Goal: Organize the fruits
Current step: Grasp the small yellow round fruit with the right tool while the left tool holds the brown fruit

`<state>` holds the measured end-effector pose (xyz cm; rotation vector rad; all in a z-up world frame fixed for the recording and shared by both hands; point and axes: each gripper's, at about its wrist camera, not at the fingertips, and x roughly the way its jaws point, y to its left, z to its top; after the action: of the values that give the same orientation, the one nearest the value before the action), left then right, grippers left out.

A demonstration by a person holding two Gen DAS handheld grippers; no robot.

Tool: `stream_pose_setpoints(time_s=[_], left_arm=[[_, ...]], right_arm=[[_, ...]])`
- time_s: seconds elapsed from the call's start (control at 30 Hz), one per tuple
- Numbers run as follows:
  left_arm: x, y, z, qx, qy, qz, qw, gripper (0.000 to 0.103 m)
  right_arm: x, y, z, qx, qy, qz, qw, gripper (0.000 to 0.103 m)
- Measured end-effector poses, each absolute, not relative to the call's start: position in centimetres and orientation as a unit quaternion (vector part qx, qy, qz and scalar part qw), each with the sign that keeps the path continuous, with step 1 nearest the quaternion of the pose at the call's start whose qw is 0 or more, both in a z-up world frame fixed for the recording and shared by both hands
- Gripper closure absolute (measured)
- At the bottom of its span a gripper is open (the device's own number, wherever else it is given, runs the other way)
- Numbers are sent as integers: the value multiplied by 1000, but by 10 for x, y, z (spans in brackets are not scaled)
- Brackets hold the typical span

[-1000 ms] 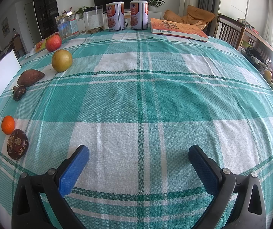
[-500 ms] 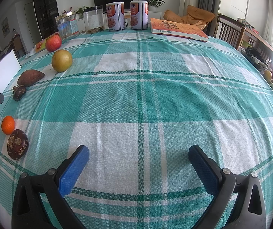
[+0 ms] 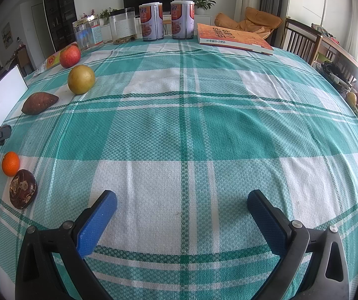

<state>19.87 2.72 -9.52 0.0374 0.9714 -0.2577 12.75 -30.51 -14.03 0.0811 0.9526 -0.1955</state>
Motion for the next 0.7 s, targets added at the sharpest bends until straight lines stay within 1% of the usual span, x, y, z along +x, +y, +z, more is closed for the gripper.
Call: stream_pose_setpoints(time_s=[0.13,0.3,0.37,0.43,0.5,0.57,0.7], left_arm=[[159,58,-105,11,478,-103,872,58],[131,76,-114,-9,450,-87,889,58],[126,74,-115,1,439,-87,894,58],[126,71,-116,15,432,-84,898,57],[125,70,-117,19,425,-82,901,57],[125,70,-117,18,423,-83,902,57],[122,73,-117,11,420,-90,903,58]], right_arm=[[128,-305,-141,39,458,-94,883,0],[129,-305,-140,41,459,-93,882,0],[142,-304,-136,47,484,-74,871,0],[165,-298,-122,72,489,-29,869,0],[196,-283,-99,74,468,1,880,0],[237,-266,-87,79,466,30,881,0],[317,-247,-98,129,502,49,854,1]])
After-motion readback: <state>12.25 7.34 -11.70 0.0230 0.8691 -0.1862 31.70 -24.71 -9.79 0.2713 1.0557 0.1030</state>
